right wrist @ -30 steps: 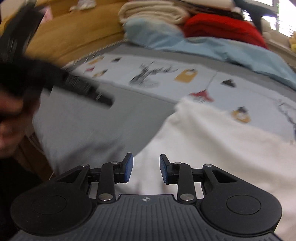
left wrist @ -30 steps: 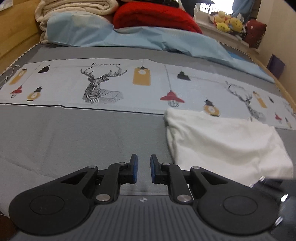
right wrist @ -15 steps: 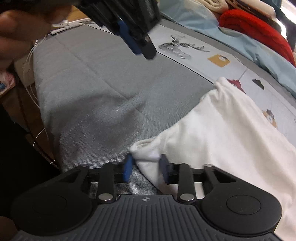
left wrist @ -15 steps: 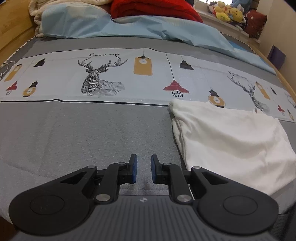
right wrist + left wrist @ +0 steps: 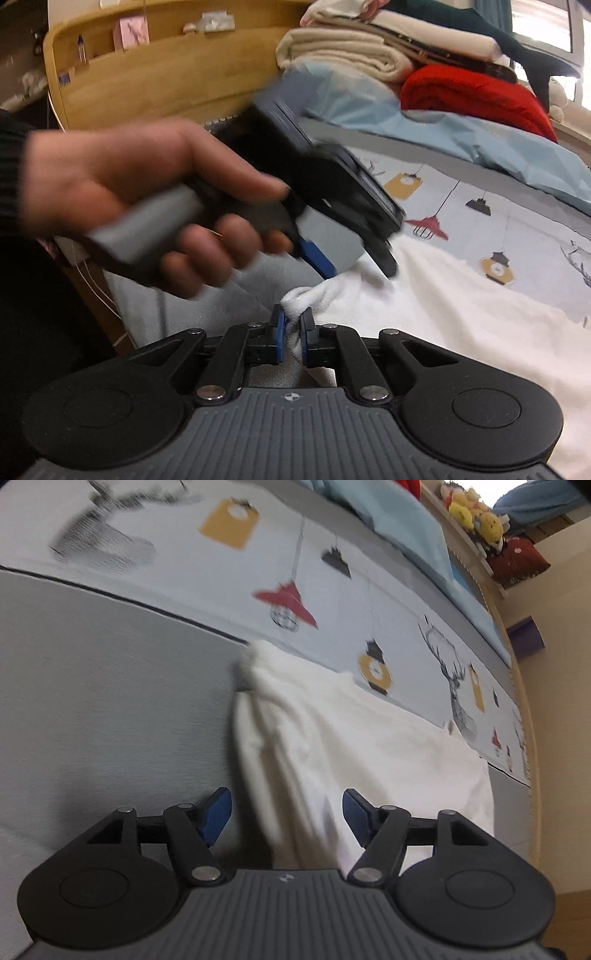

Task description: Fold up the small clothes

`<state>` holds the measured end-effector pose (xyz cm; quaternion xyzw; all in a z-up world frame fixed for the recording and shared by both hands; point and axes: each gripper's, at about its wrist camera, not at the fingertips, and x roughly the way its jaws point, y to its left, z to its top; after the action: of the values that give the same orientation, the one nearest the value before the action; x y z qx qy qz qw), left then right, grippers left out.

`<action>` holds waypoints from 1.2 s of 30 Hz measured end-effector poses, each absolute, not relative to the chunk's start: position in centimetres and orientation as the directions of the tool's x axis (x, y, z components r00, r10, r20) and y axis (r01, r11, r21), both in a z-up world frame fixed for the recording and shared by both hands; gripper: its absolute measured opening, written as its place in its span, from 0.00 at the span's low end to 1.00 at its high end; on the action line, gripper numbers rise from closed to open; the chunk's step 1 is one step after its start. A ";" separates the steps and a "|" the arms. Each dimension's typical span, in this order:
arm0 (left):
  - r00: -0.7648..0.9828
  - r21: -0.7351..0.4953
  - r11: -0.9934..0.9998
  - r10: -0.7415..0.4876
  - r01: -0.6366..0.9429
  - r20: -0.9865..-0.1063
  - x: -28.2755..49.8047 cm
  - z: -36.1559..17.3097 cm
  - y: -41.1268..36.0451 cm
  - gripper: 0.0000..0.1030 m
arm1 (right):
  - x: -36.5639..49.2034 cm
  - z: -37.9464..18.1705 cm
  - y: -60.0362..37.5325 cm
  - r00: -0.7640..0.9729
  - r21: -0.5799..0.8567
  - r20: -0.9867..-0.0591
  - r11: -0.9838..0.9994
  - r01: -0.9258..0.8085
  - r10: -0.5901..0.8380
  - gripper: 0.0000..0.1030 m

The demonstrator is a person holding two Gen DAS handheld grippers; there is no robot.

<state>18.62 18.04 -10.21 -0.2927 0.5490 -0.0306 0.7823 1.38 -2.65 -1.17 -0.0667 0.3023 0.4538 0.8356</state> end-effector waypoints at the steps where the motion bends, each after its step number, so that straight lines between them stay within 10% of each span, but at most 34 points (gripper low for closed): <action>1: 0.380 -0.506 0.820 -0.393 -0.266 -0.837 19.3 -10.8 17.6 0.68 | 1.4 -0.9 -3.1 0.404 0.171 -0.561 0.578 -0.797 0.723 0.07; 5: 0.343 -0.479 0.839 -0.383 -0.260 -0.858 20.6 -12.1 16.7 0.24 | 1.7 -0.5 -3.5 0.388 0.195 -0.554 0.568 -0.800 0.737 0.07; 7: 0.340 -0.478 0.846 -0.388 -0.239 -0.857 20.3 -11.6 16.8 0.19 | 1.1 -0.3 -3.0 0.372 0.199 -0.547 0.548 -0.813 0.750 0.07; 21: 0.516 -0.344 0.896 -0.162 -0.281 -0.841 14.8 -3.3 21.4 0.15 | 0.3 3.0 -3.1 0.334 0.339 -0.414 0.484 -0.807 0.847 0.06; 33: 0.560 -0.381 0.923 -0.340 0.045 -0.756 21.0 -1.0 2.6 0.15 | 0.4 1.0 -19.0 0.617 0.272 -0.491 0.781 -0.562 0.615 0.05; 36: 0.526 -0.420 0.898 -0.424 0.135 -0.738 21.7 -1.1 -2.1 0.28 | 0.8 -0.3 -22.3 0.670 0.211 -0.570 0.873 -0.439 0.475 0.05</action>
<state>21.66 -2.10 -1.12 -0.1573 0.4590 -0.1627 0.8591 0.83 -22.34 -0.28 0.0278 0.3198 0.2502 0.9134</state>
